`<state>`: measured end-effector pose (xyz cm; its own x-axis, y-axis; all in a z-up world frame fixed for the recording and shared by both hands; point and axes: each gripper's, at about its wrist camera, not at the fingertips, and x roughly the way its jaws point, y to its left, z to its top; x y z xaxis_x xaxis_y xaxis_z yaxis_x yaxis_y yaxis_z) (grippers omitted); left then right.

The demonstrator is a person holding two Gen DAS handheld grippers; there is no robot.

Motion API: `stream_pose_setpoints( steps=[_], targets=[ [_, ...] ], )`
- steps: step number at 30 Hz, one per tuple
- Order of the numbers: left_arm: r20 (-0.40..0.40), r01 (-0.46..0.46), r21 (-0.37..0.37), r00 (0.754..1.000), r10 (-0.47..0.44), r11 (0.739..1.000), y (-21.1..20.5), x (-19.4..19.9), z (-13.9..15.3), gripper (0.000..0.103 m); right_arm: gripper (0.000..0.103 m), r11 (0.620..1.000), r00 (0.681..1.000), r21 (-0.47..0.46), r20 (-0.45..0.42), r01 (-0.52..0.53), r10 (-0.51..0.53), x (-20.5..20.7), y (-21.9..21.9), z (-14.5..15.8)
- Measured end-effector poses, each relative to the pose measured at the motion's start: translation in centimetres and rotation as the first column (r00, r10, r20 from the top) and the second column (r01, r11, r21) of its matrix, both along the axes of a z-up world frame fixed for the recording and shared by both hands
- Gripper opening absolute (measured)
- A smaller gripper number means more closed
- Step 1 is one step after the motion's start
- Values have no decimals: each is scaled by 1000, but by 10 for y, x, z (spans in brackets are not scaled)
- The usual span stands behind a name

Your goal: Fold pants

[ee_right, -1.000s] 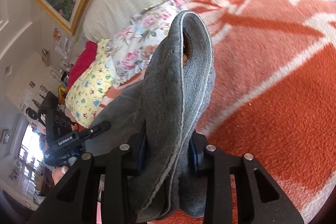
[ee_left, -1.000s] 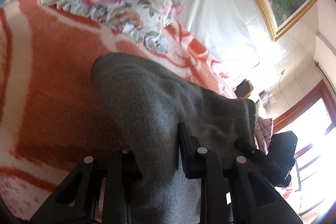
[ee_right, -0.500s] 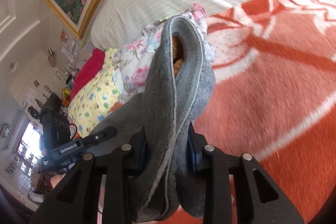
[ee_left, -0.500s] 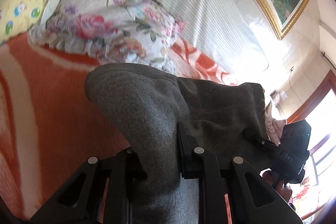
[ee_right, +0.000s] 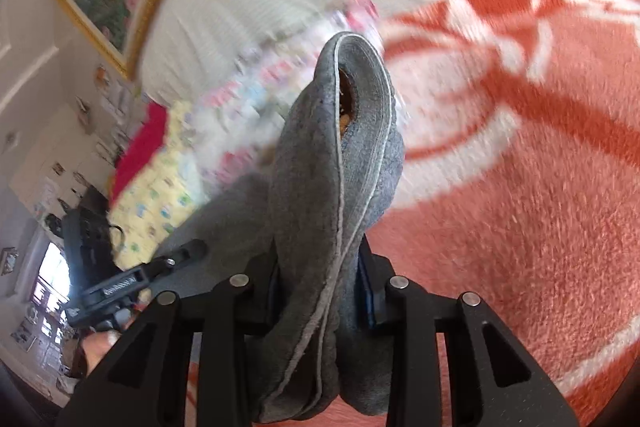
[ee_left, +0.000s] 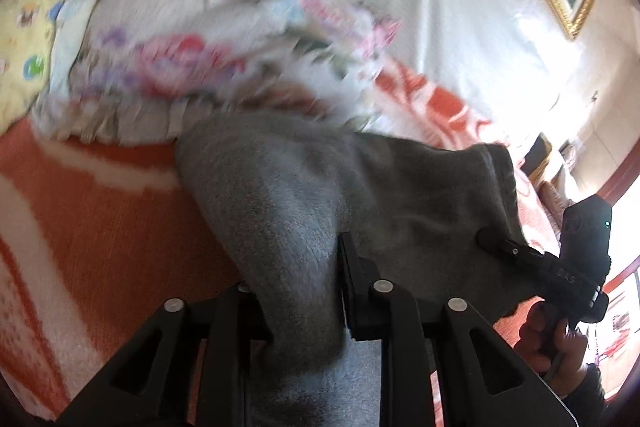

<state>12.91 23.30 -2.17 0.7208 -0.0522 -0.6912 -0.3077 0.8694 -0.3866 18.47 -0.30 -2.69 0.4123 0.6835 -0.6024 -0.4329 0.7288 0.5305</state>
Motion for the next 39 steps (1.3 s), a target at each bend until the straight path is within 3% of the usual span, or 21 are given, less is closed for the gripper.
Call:
stream_pose_setpoints(
  steps=[2,4,5,8,13,18,24,28,34,39],
  targets=[
    [-2,-10,-24,1000,10,1000,5,-9,-9,43,55,997,1000,-70,0,31,-31,1,-5,-8],
    [-24,-49,-17,999,48,999,11,-19,-17,64,59,995,999,-90,2,52,-52,1,-14,-13],
    [-18,-62,-21,998,62,998,14,-25,-19,65,61,993,998,-102,6,65,-64,2,-19,-15],
    [-5,-69,-82,998,69,994,23,-37,-29,67,64,992,997,-105,10,76,-75,3,-31,-21],
    [-26,-81,-67,997,79,994,23,-36,-44,73,66,981,996,-173,28,83,-79,8,-27,-38],
    [-43,-100,-104,994,96,990,30,-29,-55,75,67,974,996,-211,38,85,-78,10,-22,-44],
    [-58,-155,-82,987,150,985,20,-45,-35,74,69,981,995,-165,30,99,-96,-10,-32,-19],
    [-55,-155,-124,987,149,980,9,-61,-30,75,79,987,993,-124,74,100,-91,-39,-37,4],
    [-80,-168,-150,984,157,974,-12,-82,-29,75,81,994,993,-98,107,53,-42,-81,-35,26],
    [-80,-145,-58,987,141,988,-41,-95,-18,75,81,989,989,-147,147,-6,28,-105,-25,36]
  ],
)
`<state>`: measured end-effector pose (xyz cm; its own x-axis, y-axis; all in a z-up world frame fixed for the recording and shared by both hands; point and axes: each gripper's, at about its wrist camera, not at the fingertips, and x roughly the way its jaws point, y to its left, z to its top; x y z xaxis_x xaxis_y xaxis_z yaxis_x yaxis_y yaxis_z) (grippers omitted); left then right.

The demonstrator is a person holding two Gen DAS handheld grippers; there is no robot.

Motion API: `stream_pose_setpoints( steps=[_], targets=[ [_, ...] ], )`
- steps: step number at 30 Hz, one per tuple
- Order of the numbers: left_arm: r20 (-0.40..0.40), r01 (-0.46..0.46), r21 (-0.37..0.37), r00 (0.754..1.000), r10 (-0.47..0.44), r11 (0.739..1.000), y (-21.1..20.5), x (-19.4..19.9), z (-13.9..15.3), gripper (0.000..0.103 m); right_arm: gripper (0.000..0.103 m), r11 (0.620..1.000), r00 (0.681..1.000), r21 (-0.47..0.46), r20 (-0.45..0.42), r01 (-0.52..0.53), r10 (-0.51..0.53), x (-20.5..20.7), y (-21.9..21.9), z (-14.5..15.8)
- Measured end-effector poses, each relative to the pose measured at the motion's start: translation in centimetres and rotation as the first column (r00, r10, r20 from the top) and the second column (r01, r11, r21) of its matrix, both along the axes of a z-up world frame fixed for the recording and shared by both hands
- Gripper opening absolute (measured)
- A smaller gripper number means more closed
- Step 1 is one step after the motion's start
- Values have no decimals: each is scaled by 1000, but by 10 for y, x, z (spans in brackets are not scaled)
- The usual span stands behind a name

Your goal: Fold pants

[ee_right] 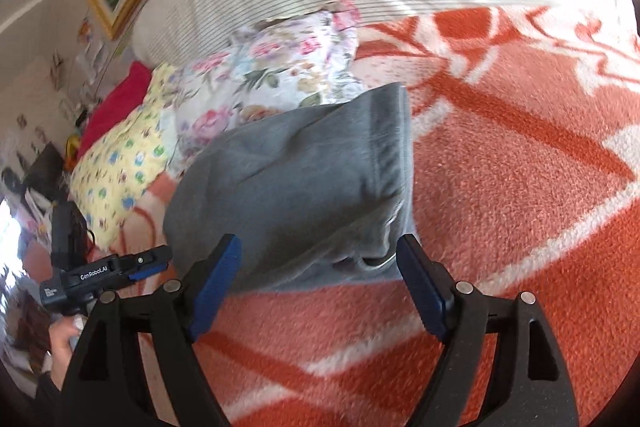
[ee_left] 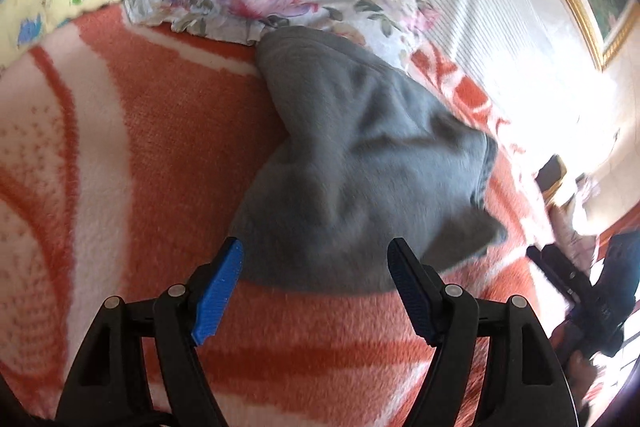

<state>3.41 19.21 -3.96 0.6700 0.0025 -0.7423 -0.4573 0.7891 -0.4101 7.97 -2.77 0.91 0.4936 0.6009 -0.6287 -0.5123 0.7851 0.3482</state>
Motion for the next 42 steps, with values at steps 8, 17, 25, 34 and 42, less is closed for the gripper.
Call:
stream_pose_setpoints(
  steps=[8,17,25,34,42],
  targets=[
    [-23,87,125,996,-85,988,-43,-15,16,77,86,988,993,-117,40,-102,107,-24,11,7],
    [-42,103,195,994,-97,975,-68,-30,27,80,90,977,992,-181,33,-111,118,-35,3,7],
    [-77,112,312,993,-92,943,-89,-34,40,82,94,975,990,-182,30,-130,137,-43,2,8],
    [-100,86,377,994,-52,922,-101,-44,45,84,98,969,985,-205,66,-140,157,-58,8,9],
    [-89,31,401,996,6,915,-103,-57,54,85,99,966,984,-215,71,-146,164,-68,13,7]
  ],
)
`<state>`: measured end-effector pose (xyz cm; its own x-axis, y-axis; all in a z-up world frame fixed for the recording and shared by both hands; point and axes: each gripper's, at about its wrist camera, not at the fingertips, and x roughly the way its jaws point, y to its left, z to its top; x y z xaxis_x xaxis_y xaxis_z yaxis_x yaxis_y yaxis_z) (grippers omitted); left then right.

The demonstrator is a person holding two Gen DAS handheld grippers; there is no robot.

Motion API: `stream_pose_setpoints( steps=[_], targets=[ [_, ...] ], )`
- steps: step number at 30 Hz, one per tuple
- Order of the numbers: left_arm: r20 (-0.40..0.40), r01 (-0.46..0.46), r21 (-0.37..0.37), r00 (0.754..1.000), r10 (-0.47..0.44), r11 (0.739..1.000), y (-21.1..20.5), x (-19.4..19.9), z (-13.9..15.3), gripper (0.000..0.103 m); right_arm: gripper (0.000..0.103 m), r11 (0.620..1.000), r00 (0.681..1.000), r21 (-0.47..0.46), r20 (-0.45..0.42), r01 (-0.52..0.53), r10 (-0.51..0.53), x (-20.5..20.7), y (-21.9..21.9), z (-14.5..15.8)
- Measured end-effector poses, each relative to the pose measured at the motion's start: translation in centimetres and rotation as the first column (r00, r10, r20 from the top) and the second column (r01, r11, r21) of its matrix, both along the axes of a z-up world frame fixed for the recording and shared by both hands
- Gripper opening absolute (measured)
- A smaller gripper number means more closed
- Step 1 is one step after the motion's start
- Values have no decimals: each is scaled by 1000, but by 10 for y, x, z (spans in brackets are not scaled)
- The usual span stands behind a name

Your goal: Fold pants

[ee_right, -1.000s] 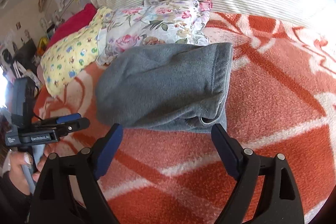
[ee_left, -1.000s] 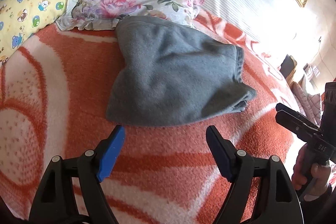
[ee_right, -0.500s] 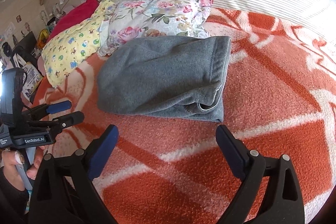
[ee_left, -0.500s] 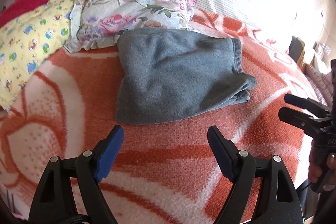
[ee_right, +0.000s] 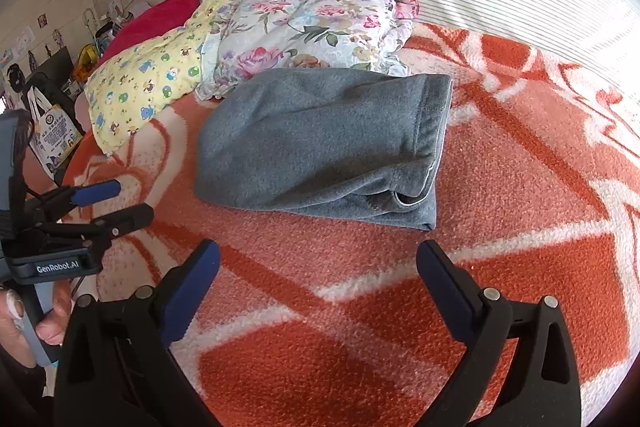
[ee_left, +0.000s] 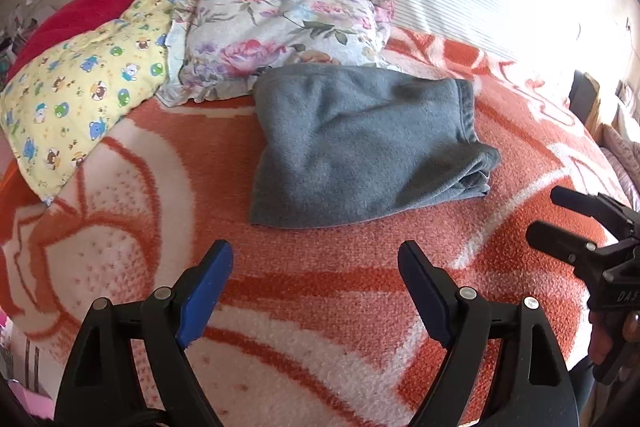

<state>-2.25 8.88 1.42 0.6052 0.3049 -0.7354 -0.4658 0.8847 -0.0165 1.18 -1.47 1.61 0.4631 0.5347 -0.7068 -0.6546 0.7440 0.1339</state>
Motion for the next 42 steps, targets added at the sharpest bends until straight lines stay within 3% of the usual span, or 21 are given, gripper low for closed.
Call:
stream_pose_setpoints(
  steps=[25,32,42],
  targets=[
    [-11,-34,14,999,34,999,2,-7,0,85,102,999,999,-25,22,-48,48,-15,22,-2],
    [46,-12,17,999,11,1000,6,0,6,85,102,997,996,-38,52,-69,71,-8,31,4],
    [16,-29,53,999,28,998,26,32,-9,85,102,996,998,-70,24,-63,64,25,37,-4]
  ],
)
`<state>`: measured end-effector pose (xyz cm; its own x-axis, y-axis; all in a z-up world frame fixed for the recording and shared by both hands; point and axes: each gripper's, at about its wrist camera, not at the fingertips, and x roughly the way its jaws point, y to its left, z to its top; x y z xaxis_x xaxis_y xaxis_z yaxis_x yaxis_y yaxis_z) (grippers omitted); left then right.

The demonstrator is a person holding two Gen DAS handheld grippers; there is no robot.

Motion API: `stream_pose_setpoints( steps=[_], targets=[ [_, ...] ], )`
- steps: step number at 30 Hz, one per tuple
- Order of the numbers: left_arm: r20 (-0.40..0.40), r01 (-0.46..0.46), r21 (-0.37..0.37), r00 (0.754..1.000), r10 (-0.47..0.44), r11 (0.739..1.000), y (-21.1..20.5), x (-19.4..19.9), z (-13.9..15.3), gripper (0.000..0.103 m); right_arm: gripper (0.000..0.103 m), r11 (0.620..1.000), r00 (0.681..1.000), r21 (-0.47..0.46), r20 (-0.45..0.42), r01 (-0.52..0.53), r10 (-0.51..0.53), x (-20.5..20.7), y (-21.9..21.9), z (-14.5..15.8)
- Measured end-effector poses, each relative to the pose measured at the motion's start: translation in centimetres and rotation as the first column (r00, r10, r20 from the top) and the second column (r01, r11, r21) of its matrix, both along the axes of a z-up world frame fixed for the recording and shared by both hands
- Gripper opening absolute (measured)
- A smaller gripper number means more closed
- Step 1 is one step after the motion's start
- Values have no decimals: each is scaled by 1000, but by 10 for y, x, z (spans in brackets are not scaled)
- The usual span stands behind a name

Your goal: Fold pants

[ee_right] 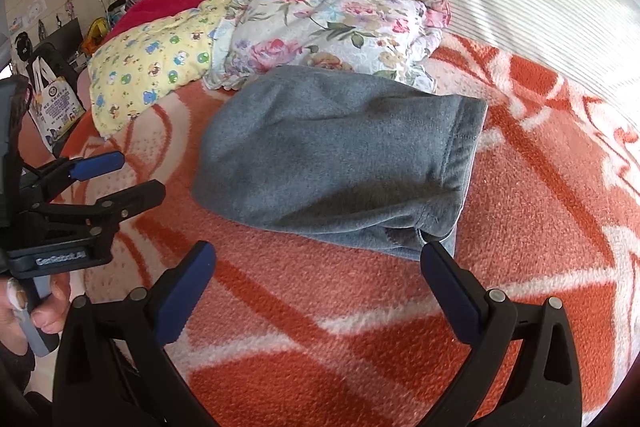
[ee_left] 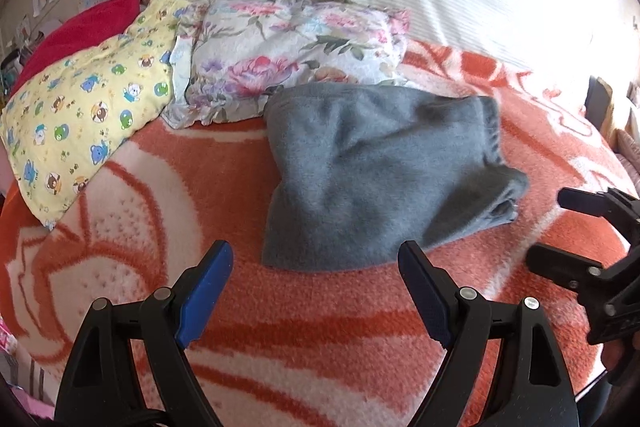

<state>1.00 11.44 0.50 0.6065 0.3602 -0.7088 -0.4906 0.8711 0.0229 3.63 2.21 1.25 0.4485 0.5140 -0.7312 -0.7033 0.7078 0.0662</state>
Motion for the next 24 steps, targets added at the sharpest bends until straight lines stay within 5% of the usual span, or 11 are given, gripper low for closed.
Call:
stream_pose_setpoints(
  steps=[24],
  targets=[
    [-51,23,-50,998,-26,998,17,44,-29,84,102,1000,997,1,-74,30,-30,40,1,-26]
  ],
)
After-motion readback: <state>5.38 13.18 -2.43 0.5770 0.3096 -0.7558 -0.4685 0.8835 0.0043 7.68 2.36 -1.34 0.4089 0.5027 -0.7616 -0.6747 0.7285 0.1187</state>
